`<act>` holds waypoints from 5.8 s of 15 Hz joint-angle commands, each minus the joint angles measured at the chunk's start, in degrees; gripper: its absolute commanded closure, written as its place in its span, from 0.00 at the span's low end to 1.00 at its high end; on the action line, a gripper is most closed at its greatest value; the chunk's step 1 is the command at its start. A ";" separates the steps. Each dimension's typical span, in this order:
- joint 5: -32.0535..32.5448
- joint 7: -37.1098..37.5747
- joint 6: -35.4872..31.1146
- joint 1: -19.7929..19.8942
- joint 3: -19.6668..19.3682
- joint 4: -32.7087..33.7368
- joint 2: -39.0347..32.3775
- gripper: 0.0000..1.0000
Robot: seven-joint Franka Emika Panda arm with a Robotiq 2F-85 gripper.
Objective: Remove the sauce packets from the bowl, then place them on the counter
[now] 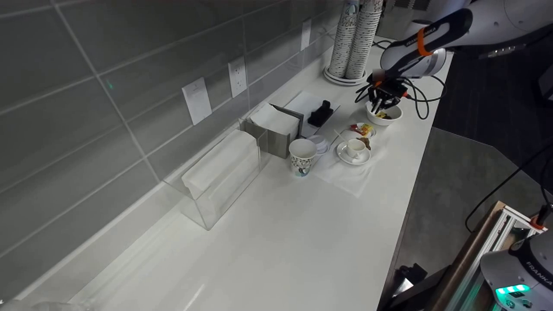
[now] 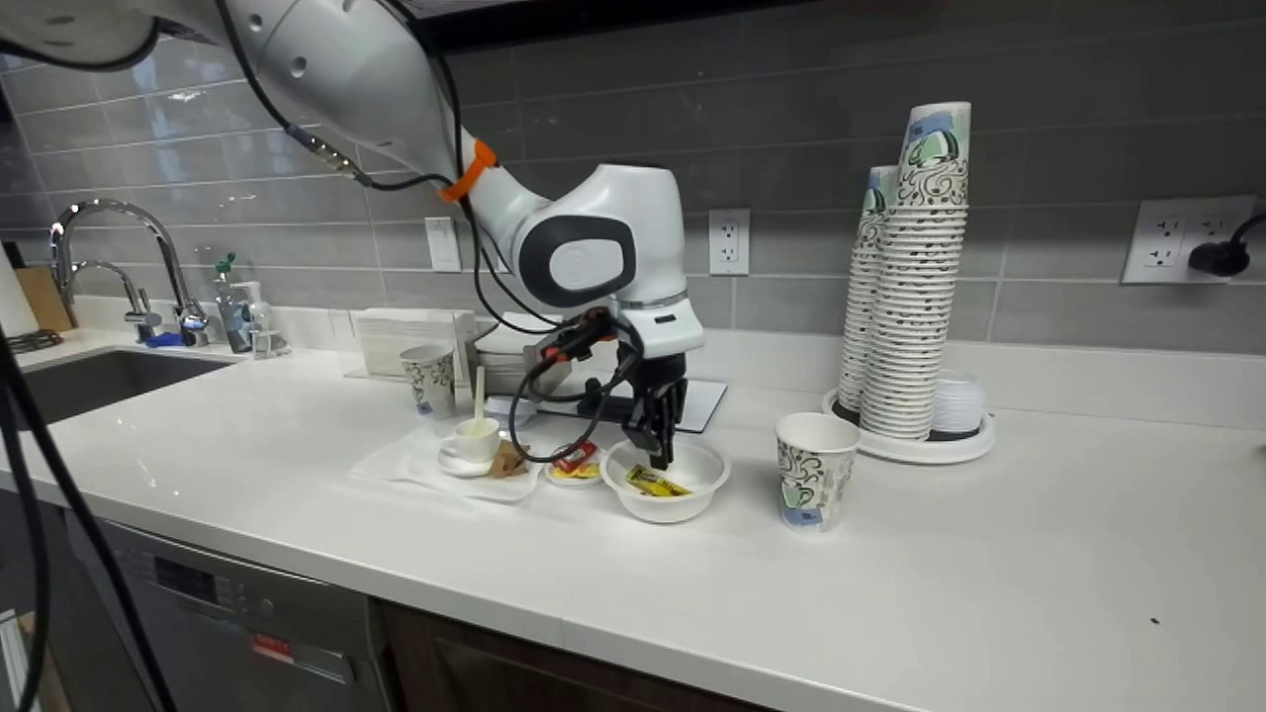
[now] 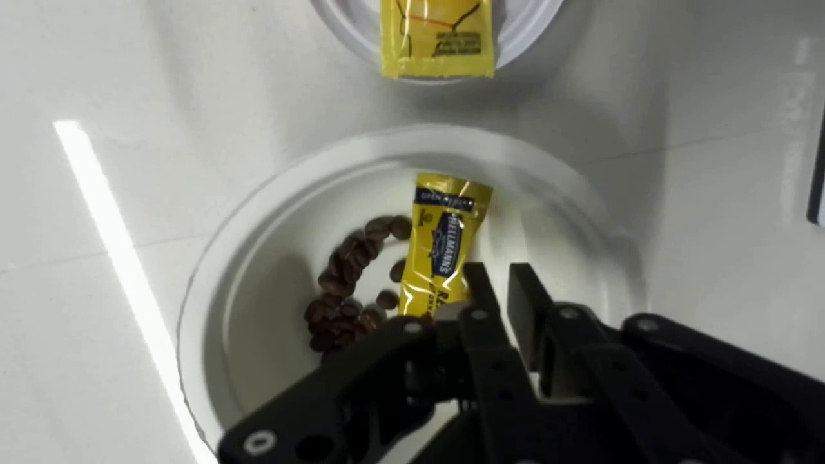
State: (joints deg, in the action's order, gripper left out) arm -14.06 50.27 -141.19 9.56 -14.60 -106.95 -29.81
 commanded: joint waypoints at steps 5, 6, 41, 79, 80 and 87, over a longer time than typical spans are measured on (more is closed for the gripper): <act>-2.33 -0.72 8.11 2.41 1.82 4.28 -1.92 0.92; -2.24 -0.65 8.70 2.45 1.74 4.52 -2.07 0.96; -2.93 -5.22 4.58 2.67 2.47 2.21 2.90 1.00; -2.32 -27.11 15.03 -2.65 6.15 -5.79 9.33 1.00; -1.89 -26.83 14.66 -2.67 6.06 -5.78 9.05 1.00; 0.60 -25.63 14.54 -3.00 5.86 -5.95 8.61 0.60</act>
State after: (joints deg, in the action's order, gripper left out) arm -15.51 22.81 -126.17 7.80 -7.78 -112.33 -21.78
